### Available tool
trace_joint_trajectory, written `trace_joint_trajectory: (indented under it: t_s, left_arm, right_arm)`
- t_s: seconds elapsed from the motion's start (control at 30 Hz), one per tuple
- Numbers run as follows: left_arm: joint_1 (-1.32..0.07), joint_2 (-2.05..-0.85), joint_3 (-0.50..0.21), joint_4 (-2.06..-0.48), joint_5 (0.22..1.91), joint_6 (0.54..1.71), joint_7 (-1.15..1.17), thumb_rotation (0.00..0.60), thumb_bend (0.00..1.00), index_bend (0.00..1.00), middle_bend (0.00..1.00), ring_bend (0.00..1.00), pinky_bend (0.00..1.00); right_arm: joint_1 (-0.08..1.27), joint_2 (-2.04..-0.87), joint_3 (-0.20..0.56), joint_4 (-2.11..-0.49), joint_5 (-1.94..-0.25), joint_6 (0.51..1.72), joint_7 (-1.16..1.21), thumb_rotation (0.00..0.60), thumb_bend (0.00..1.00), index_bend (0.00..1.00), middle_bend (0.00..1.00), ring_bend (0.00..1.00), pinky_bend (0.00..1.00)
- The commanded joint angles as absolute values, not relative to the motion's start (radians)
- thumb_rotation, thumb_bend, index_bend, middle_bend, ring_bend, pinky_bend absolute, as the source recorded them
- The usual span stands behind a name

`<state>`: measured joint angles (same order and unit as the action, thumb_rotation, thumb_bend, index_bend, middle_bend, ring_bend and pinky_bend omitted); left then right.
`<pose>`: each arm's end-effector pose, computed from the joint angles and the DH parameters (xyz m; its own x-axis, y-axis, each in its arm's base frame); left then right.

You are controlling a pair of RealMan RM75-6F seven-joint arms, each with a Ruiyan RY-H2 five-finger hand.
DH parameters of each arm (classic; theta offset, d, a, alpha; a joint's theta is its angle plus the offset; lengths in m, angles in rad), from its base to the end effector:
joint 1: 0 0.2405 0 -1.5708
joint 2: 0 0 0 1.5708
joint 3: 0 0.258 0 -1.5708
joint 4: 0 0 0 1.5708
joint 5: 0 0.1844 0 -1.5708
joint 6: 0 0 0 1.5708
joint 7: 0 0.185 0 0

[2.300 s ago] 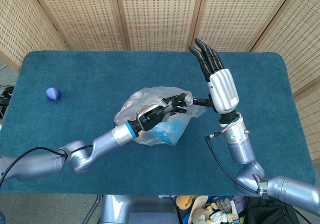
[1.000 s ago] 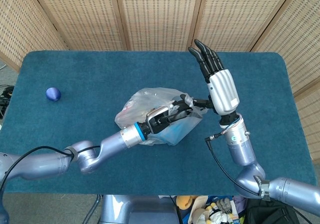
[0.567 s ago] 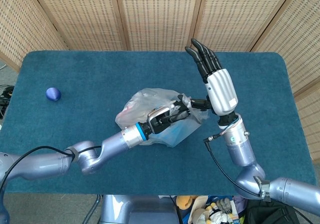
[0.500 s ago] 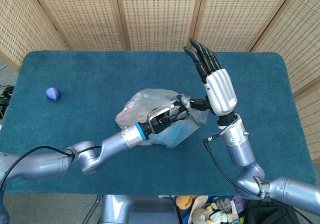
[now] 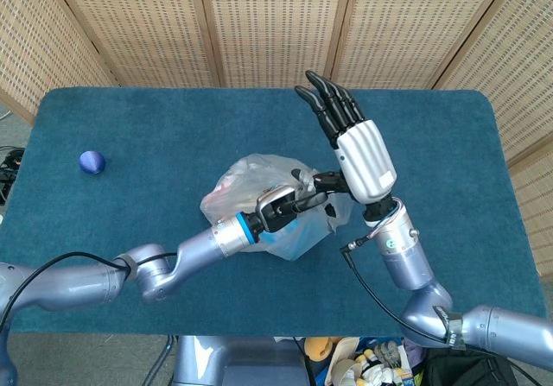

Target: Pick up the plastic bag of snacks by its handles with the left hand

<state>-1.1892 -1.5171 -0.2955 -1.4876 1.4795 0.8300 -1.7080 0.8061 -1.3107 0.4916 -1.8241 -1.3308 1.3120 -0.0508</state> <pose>0.0885 0.3688 0.0025 -0.5236 0.8518 -0.0187 0.3463 0.2328 0.9088 0.0070 -0.3742 0.1815 -0.1529 0.1444 0.9776 -0.7644 -0.6443 -0.0244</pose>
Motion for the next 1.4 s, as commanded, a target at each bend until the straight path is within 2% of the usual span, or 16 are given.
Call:
trace_joint_trajectory:
  t_s: [0.03, 0.43, 0.8, 1.4]
  left_arm:
    - [-1.189, -1.521, -0.298, -1.487, 1.476, 0.829, -1.717, 0.297, 0.3, 0.26, 0.13, 0.14, 0.16]
    - [-1.183, -1.529, -0.303, -1.483, 1.469, 0.823, -1.724, 0.288, 0.3, 0.26, 0.13, 0.14, 0.14]
    - [-1.184, -1.53, -0.302, -1.479, 1.482, 0.819, -1.733, 0.29, 0.3, 0.26, 0.13, 0.14, 0.15]
    - [-1.186, -1.531, -0.305, -1.48, 1.48, 0.81, -1.744, 0.291, 0.3, 0.27, 0.13, 0.14, 0.15]
  right_arm:
    - [0.815, -1.313, 0.496, -1.831, -1.325, 1.306, -0.062, 0.6, 0.15, 0.0, 0.0, 0.0, 0.1]
    - [0.831, -1.314, 0.485, -1.84, -1.31, 1.287, -0.106, 0.6, 0.15, 0.0, 0.0, 0.0, 0.1]
    - [0.829, -1.29, 0.491, -1.853, -1.285, 1.278, -0.119, 0.6, 0.0, 0.0, 0.0, 0.0, 0.1]
    - [0.846, -1.215, 0.515, -1.899, -1.19, 1.224, -0.206, 0.6, 0.0, 0.0, 0.0, 0.0, 0.09]
